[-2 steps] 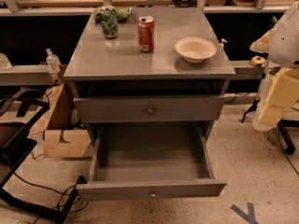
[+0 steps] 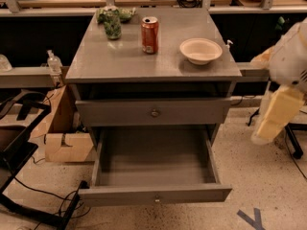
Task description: Close middle drawer
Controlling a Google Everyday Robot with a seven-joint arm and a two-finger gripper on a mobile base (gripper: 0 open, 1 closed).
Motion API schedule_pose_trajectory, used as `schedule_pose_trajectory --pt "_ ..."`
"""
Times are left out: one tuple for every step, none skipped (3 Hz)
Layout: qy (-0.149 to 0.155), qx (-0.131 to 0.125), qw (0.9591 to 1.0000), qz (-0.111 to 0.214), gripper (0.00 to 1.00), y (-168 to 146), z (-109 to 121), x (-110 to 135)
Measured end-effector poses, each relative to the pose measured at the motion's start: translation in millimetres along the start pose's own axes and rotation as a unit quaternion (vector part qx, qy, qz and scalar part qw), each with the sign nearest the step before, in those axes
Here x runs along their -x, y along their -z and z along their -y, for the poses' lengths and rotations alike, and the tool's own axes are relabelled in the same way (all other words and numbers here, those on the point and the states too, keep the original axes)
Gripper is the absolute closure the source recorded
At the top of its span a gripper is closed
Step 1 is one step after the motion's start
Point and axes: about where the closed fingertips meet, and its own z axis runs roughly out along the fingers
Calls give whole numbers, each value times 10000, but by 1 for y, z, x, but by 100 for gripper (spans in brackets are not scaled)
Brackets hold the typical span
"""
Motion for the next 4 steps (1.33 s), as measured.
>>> schedule_pose_trajectory --pt "-211 216 9983 496 25 -62 -14 -17" --pt "-563 510 9898 1209 56 -165 -43 -40" --pt "-1068 679 9791 1590 80 -245 -71 -54" --pt "-1697 679 9694 1641 100 -309 -108 -76"
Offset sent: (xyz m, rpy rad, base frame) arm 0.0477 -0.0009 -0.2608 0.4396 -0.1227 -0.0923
